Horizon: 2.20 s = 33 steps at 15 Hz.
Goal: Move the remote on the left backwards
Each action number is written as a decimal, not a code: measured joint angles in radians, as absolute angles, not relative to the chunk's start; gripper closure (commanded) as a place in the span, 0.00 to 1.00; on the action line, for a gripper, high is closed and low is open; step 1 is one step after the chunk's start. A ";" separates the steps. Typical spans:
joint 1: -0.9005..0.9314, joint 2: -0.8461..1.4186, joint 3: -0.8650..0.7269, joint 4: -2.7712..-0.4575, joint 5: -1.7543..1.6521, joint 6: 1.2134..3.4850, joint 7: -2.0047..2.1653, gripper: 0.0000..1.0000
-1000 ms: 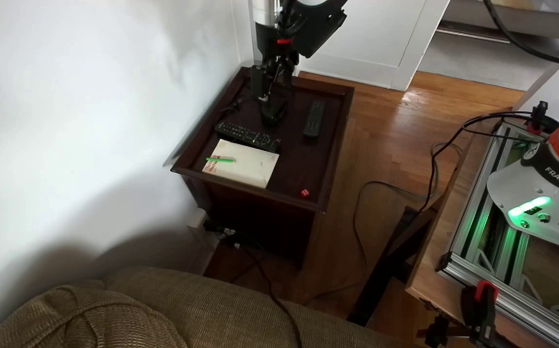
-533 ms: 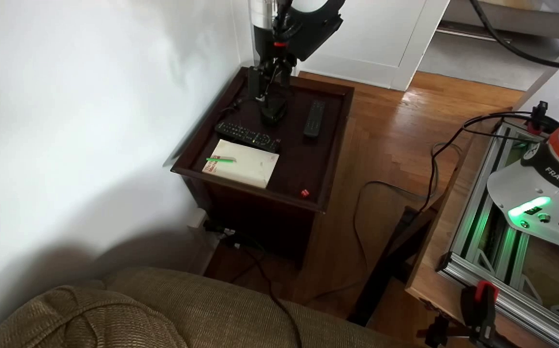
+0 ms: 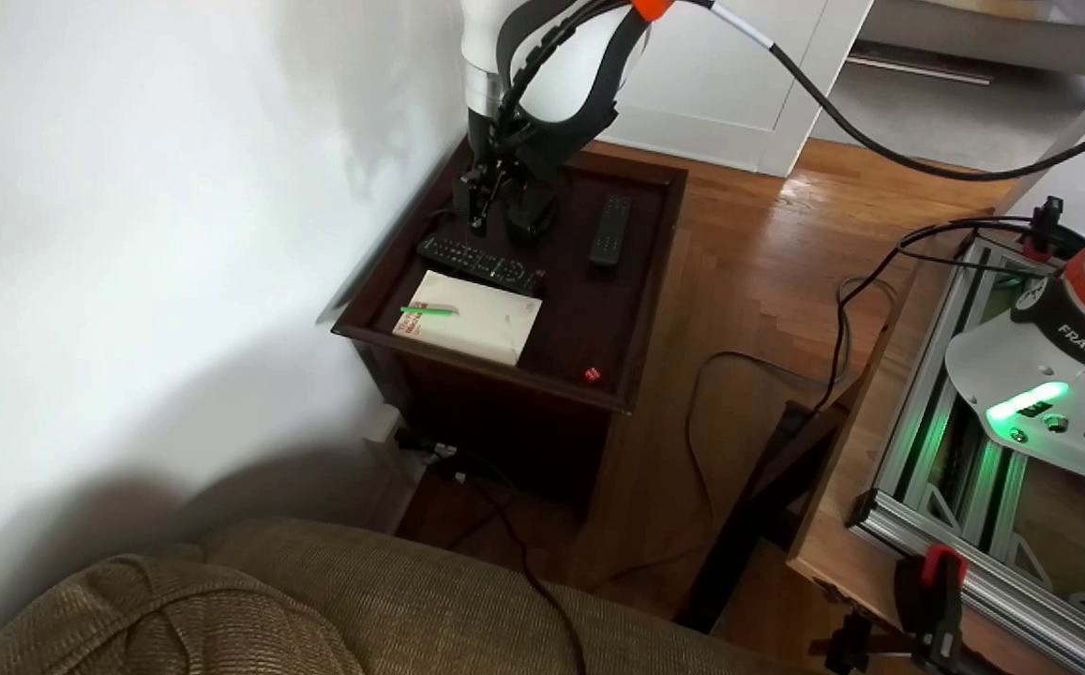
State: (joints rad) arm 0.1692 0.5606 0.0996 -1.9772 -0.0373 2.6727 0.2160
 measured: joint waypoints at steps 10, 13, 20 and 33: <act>0.166 0.714 0.070 -1.954 0.013 2.934 0.213 1.00; 0.166 0.743 0.070 -1.946 0.026 2.986 0.213 1.00; 0.168 0.774 0.075 -1.910 0.042 3.005 0.212 1.00; 0.173 0.811 0.079 -1.872 0.050 3.005 0.209 1.00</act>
